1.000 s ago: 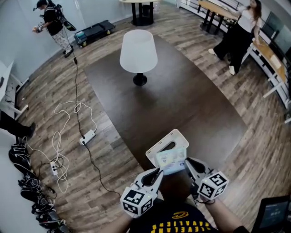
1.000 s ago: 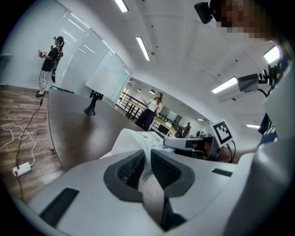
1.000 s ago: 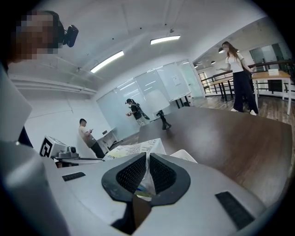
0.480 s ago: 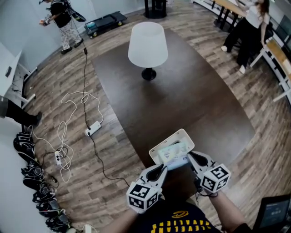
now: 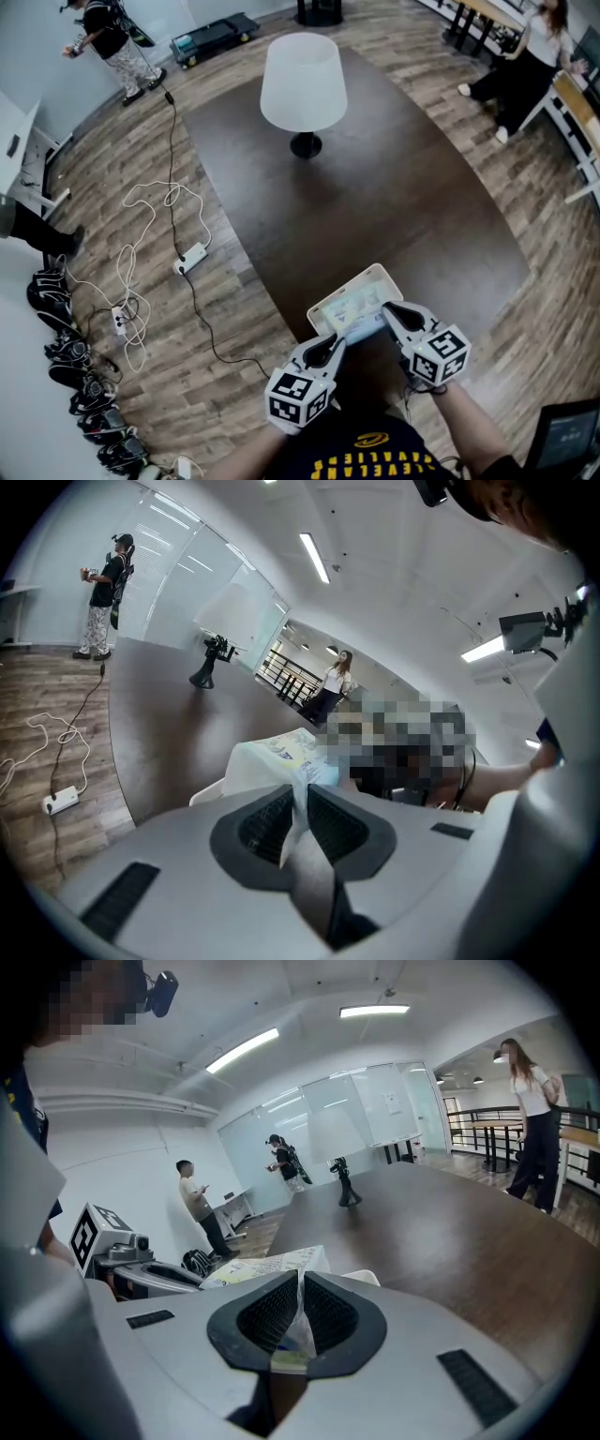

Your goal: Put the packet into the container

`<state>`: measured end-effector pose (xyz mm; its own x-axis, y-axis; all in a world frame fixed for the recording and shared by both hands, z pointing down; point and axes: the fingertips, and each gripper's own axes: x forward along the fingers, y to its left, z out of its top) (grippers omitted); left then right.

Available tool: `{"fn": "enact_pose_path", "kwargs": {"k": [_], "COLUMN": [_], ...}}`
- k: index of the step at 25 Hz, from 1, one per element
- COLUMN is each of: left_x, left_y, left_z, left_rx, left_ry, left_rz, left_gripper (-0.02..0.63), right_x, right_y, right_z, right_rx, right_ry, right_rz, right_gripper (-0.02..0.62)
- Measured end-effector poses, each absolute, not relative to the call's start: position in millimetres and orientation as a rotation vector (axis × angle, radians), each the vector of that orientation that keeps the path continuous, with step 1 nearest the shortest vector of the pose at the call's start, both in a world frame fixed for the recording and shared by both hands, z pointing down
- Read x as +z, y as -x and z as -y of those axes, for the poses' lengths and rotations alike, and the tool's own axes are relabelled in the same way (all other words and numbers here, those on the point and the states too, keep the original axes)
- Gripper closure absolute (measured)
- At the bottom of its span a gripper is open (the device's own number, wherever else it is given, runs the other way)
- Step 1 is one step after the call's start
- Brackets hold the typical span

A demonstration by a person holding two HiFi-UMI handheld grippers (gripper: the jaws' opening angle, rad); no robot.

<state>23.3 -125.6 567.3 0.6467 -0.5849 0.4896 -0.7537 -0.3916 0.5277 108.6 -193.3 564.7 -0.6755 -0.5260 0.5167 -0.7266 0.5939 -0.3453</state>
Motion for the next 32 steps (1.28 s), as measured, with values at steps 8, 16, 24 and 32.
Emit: {"fn": "enact_pose_path", "kwargs": {"k": [8, 16, 24, 32], "left_x": [589.0, 605.0, 623.7, 630.7], "left_y": [-27.3, -35.2, -41.2, -41.4], "left_z": [126.7, 131.2, 132.1, 135.2], "left_rx": [0.352, 0.435, 0.557, 0.579], "left_ry": [-2.094, -2.086, -2.058, -2.039], "left_rz": [1.016, 0.989, 0.928, 0.935], "left_gripper": [0.558, 0.558, 0.558, 0.558], "right_x": [582.1, 599.8, 613.4, 625.0], "right_y": [-106.5, -110.5, -111.5, -113.5], "right_z": [202.1, 209.1, 214.4, 215.9], "right_rx": [0.721, 0.691, 0.685, 0.695], "right_ry": [-0.983, -0.973, -0.971, -0.970], "right_rz": [2.436, 2.393, 2.370, 2.349], "right_gripper": [0.565, 0.565, 0.565, 0.565]}}
